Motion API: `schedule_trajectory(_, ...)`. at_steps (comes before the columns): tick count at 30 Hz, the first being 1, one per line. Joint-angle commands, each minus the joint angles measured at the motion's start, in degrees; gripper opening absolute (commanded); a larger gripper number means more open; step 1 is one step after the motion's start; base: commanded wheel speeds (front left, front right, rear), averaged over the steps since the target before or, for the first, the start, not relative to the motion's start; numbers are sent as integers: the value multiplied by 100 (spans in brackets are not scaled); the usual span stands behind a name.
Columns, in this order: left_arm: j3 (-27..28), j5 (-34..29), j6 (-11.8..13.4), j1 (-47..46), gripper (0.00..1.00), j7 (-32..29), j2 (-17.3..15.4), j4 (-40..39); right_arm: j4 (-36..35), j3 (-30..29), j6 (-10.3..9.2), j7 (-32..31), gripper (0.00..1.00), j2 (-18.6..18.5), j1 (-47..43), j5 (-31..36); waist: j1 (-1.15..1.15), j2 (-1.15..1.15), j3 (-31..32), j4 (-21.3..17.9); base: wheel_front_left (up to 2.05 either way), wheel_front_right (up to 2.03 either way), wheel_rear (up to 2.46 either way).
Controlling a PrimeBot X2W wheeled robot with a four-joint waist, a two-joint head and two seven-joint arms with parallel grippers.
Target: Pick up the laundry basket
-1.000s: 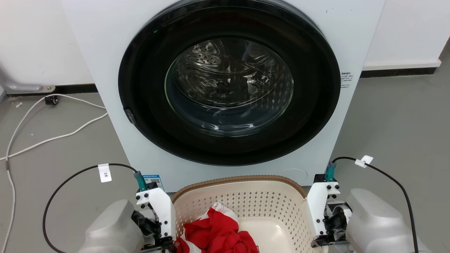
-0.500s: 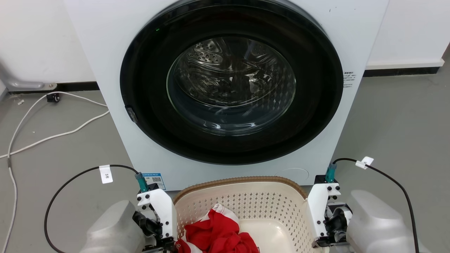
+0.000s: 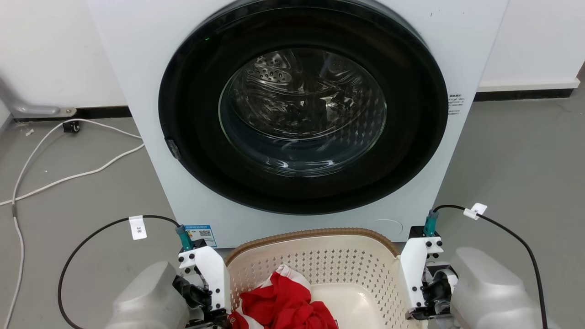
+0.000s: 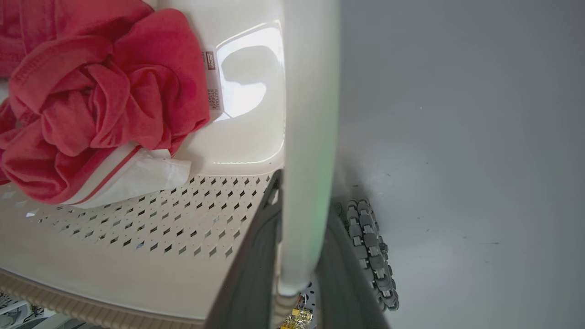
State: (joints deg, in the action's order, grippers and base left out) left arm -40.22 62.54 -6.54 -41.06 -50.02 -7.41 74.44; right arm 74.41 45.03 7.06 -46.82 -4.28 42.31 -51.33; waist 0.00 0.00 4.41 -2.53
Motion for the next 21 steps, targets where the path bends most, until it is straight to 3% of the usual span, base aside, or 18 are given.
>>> schedule_trajectory(1, 42, 127, -84, 34, 0, -3, 309, -119, -99, -29, 78, 63, 0, 256, -44, -49, 0, 0, 2, 3, 0, 0, 0)
schedule_trajectory(21, 21, 155, -65, 110, 0, 77, 303, -112, -99, -234, 79, 229, 0, 256, -134, 236, 0, 0, 13, 18, 0, 0, 0)
